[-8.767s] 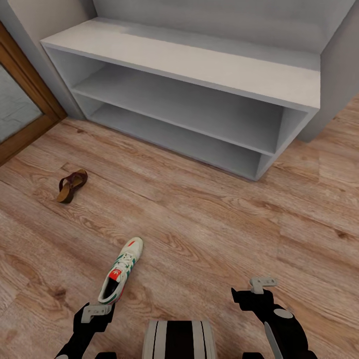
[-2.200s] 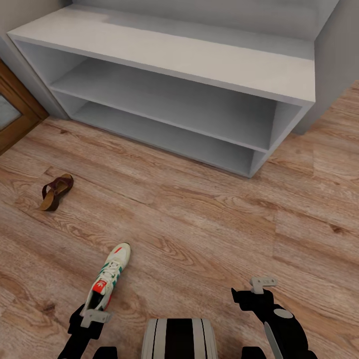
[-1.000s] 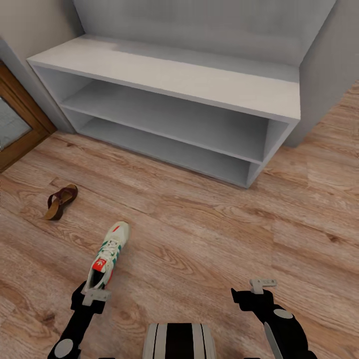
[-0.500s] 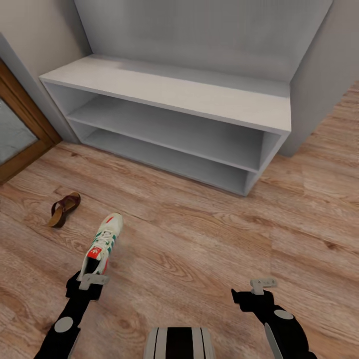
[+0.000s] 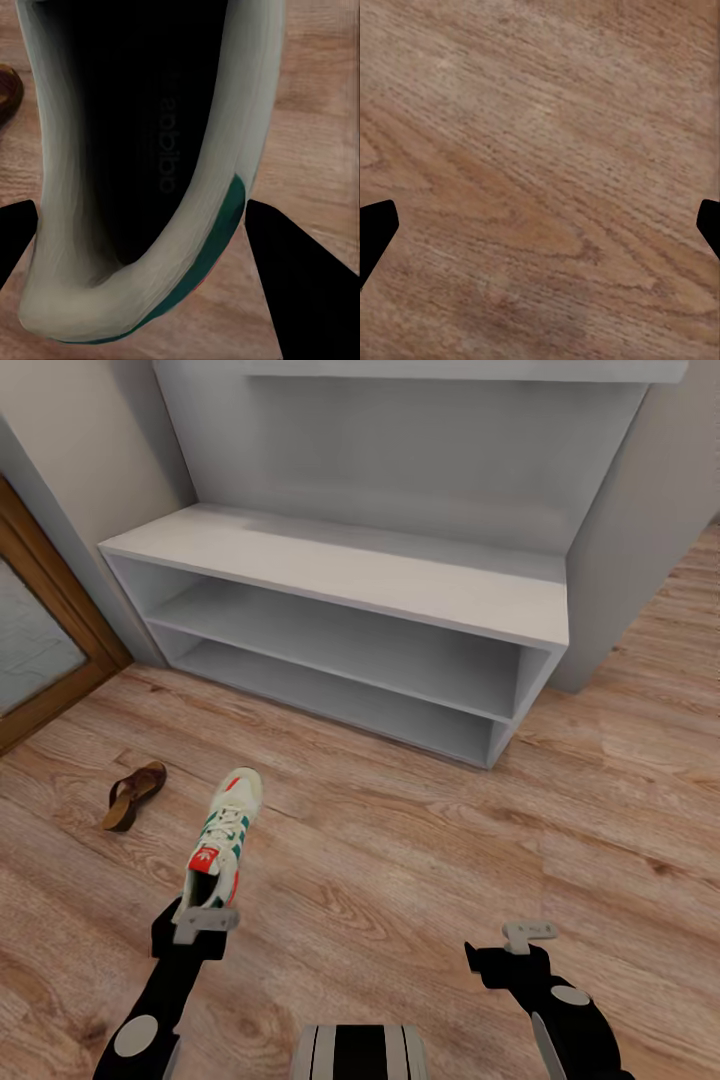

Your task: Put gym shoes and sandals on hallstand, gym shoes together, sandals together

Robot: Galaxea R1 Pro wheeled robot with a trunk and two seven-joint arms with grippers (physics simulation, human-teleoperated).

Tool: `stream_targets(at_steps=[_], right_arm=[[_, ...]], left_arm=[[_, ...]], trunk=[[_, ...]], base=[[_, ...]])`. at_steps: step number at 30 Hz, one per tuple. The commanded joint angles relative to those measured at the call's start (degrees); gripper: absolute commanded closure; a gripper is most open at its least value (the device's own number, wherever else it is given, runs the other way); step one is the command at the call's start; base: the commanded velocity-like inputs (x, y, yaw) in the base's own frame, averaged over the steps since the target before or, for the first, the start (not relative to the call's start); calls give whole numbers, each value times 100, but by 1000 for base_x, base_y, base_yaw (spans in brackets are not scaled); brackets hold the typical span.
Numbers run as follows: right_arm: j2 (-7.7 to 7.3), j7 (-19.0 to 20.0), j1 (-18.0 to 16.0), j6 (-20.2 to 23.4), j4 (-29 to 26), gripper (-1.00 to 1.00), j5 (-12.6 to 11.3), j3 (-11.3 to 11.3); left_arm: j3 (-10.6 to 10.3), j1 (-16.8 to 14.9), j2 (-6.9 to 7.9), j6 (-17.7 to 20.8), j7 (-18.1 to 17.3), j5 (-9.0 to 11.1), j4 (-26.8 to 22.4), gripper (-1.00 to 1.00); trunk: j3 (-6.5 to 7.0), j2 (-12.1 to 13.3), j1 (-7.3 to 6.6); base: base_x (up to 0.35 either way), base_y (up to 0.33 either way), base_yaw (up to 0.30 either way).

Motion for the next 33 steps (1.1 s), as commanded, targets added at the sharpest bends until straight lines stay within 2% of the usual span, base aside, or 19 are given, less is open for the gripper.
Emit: stream_targets(at_steps=[1, 2, 3, 4, 7, 8, 9, 11, 14, 17, 25, 33], right_arm=[[-2, -1, -10, 29, -7, -100, 12, 2], [-2, -1, -13, 29, -7, -100, 12, 2], [-2, 0, -18, 29, -8, -100, 15, 2], [-2, 0, -21, 28, -8, -100, 15, 2], [-2, 0, -25, 28, -7, -100, 16, 2], [-2, 2, -26, 28, -7, -100, 16, 2], [-2, 4, -26, 28, -7, -100, 15, 2], [-2, 7, -26, 28, -7, -100, 14, 2], [-2, 3, -27, 28, -7, -100, 27, 2], [-2, -4, -27, 28, -7, -100, 31, 2], [-2, -3, -27, 28, -7, -100, 39, 5], [3, 0, -27, 28, -7, -100, 35, 17]], left_arm=[[0, 8, -2, 32, -1, 93, -18, 100], [-2, 12, 0, 33, -3, 200, -21, 100], [-6, 19, 3, 32, -5, 466, -26, 100], [-6, 27, 9, 32, -10, 785, -31, 100], [1, 46, 32, 30, -39, 1922, -34, 100], [5, 53, 38, 28, -49, 2096, -34, 100], [22, 84, 51, 26, -84, 2390, -34, 100], [107, 178, 61, 0, -170, 2660, -36, 100], [308, 272, 58, -26, -255, 2848, -39, 100], [392, 303, 55, 0, -277, 2905, -39, 100], [408, 317, 62, 21, -305, 2926, -40, 100], [465, 237, 95, 30, -301, 2862, -75, 100]], trunk=[[19, 0, -3], [41, 1, -6], [63, 3, -9], [86, 4, -11], [152, 8, -19], [174, 9, -21], [196, 11, -24], [241, 13, -29], [307, 17, -37], [374, 21, -45], [551, 32, -65], [728, 43, -86]], base=[[0, 0, 0], [0, 0, 0], [0, 0, 0], [0, 0, 0], [0, 0, 0], [0, 0, 0], [0, 0, 0], [0, 0, 0], [0, 0, 0], [0, 0, 0], [0, 0, 0], [0, 0, 0]])
